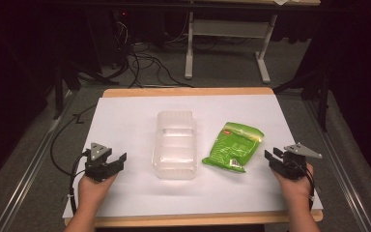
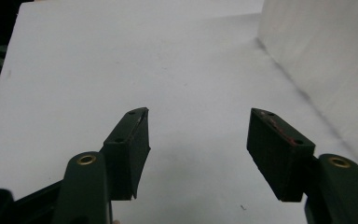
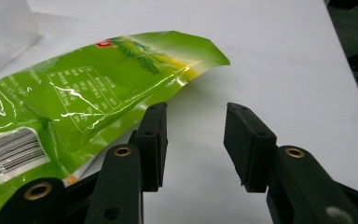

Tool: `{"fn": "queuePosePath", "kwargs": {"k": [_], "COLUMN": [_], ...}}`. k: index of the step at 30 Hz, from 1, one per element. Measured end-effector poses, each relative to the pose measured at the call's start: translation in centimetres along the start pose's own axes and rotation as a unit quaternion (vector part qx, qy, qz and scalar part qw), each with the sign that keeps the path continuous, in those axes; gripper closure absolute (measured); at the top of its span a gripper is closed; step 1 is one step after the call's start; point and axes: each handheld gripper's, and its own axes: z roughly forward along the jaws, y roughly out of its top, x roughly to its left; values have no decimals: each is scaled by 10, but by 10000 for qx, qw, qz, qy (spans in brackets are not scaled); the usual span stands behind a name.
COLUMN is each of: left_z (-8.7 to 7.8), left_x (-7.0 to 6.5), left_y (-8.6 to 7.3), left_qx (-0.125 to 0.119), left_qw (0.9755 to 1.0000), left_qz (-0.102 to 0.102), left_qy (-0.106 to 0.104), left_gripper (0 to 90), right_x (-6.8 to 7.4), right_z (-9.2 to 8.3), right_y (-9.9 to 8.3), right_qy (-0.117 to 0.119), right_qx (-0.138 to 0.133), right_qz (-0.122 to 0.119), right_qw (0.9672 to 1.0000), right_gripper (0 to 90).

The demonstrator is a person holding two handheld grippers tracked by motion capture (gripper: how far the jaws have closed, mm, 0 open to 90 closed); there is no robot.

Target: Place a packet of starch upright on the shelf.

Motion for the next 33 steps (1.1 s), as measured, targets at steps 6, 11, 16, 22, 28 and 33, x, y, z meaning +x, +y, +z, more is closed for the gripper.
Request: {"fn": "queuePosePath", "kwargs": {"k": [6, 11, 16, 22, 28, 33], "left_z": [0, 1, -4, -6, -7, -10], "left_x": [-4, -5, -3, -3, -2, -4], "left_y": [-1, -2, -1, 0, 1, 4], "left_qx": [-48, -32, -257, -337, -379, -468], "left_qw": [9999, 9999, 9994, 9989, 9987, 9974], "left_qz": [77, 124, 187, 250, 259, 364], "left_qy": [-67, -68, -136, -197, -233, -409], "left_gripper": [387, 386, 376, 376, 383, 394], "right_x": [12, 14, 12, 18, 26, 29], "right_z": [3, 4, 1, -2, 0, 3], "right_y": [3, 3, 5, 8, 11, 14], "right_qy": [207, 251, 384, 589, 718, 790], "right_qx": [-26, 21, -132, -282, -340, -412], "right_qz": [-151, -254, -181, -289, -318, -240], "right_qw": [9997, 9994, 9990, 9974, 9963, 9957], "right_gripper": [571, 554, 526, 514, 495, 427]}}
